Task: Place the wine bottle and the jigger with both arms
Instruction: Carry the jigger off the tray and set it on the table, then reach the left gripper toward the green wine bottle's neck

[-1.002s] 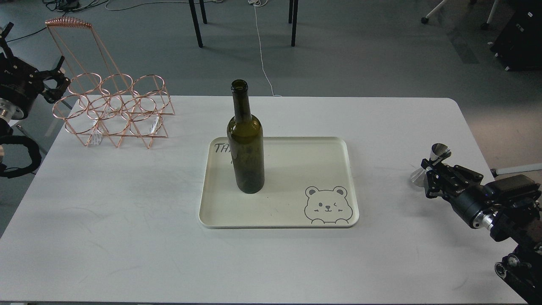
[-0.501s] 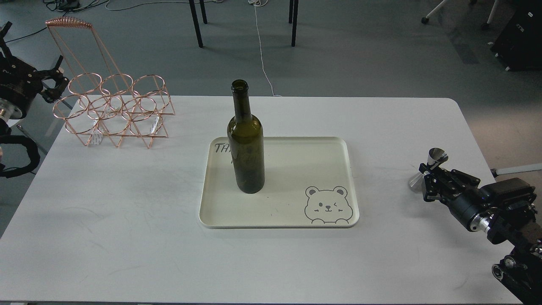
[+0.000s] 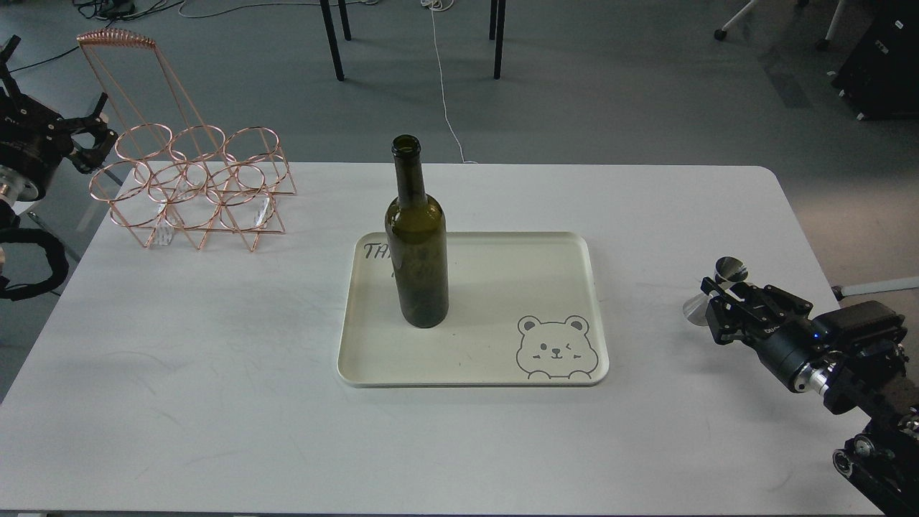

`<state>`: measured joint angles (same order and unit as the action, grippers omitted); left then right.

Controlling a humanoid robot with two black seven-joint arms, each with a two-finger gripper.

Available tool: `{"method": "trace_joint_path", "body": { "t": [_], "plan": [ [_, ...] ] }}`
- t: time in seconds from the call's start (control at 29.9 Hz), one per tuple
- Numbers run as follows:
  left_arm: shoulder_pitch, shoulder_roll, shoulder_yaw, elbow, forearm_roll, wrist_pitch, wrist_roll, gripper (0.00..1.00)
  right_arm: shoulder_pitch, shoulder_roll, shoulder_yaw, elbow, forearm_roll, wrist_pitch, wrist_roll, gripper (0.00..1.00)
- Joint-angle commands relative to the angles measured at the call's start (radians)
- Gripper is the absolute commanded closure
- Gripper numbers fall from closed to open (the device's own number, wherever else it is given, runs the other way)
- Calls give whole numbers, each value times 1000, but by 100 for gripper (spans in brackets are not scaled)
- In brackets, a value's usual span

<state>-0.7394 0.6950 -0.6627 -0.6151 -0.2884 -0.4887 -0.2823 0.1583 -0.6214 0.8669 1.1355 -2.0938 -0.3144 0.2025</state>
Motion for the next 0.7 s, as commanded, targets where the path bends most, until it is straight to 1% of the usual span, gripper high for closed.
{"method": "trace_joint_path", "body": {
  "t": [0.0,0.07,0.13,0.2,0.3,0.43,0.53,0.67],
  "plan": [
    [0,1,0,0,0,0,0,2,-22,-24,3,35,0,0,0,27],
    [0,3,0,0,0,0,0,2,-46,-43,3,59,0,0,0,23],
    [0,5,0,0,0,0,0,2,-78,-84,4,95,0,1,0,13],
    [3,15,2,-5,0,0,2,2,-104,-121,12,127,1,1,0,11],
    [11,67,32,-58,41,0,2,2,-123,-176,35,161,29,-8,6,9],
    [9,179,83,-182,129,0,2,2,-97,-248,55,173,277,9,8,6],
    [12,268,107,-300,188,0,0,2,15,-282,29,171,475,24,8,4],
    [14,382,114,-425,305,0,-3,2,174,-317,-37,159,684,99,5,4]
  ]
}}
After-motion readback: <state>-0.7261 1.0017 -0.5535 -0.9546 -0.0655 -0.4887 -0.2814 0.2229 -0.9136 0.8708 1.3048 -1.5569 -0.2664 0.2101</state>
